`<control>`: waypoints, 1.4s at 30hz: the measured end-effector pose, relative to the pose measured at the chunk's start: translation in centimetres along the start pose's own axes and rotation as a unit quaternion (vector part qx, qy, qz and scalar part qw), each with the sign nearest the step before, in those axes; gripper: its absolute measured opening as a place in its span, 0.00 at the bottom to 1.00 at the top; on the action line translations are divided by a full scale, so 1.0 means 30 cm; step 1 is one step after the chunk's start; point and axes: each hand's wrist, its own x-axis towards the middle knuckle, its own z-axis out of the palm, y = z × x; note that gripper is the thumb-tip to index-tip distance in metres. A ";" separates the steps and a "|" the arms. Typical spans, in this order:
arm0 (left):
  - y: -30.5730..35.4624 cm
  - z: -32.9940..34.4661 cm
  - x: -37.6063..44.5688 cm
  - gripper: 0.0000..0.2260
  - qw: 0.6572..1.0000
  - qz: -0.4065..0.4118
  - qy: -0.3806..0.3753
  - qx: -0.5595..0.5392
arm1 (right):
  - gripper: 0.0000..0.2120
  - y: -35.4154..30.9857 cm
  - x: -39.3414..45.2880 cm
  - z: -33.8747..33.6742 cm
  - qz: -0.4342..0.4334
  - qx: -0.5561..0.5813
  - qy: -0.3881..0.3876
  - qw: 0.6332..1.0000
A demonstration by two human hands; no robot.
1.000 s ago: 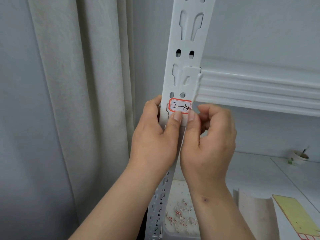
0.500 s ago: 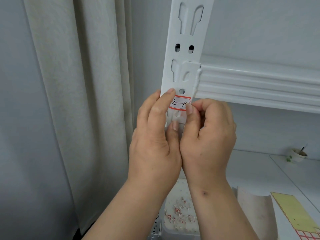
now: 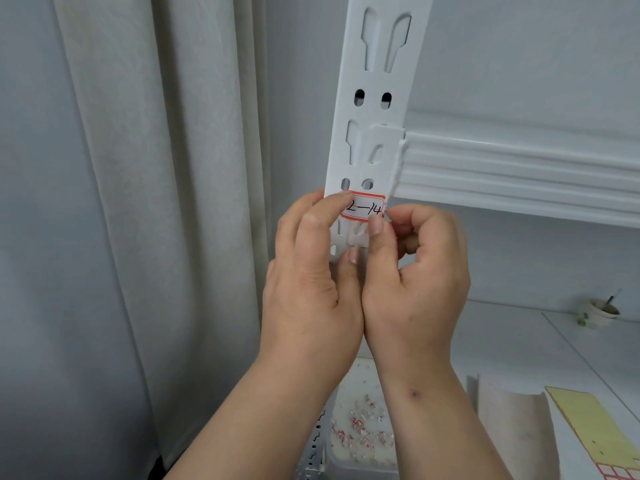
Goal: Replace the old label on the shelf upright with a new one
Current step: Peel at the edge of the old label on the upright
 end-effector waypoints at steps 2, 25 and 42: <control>-0.001 0.000 0.000 0.25 1.000 -0.007 0.000 -0.004 | 0.02 -0.001 0.006 0.002 -0.001 -0.008 0.003 1.000; -0.001 -0.005 0.004 0.26 0.998 -0.027 -0.003 -0.049 | 0.03 -0.014 0.004 0.010 0.005 -0.034 0.023 0.999; -0.029 0.009 0.025 0.17 0.996 0.046 0.071 -0.003 | 0.04 -0.019 0.001 -0.020 -0.019 -0.012 -0.009 1.000</control>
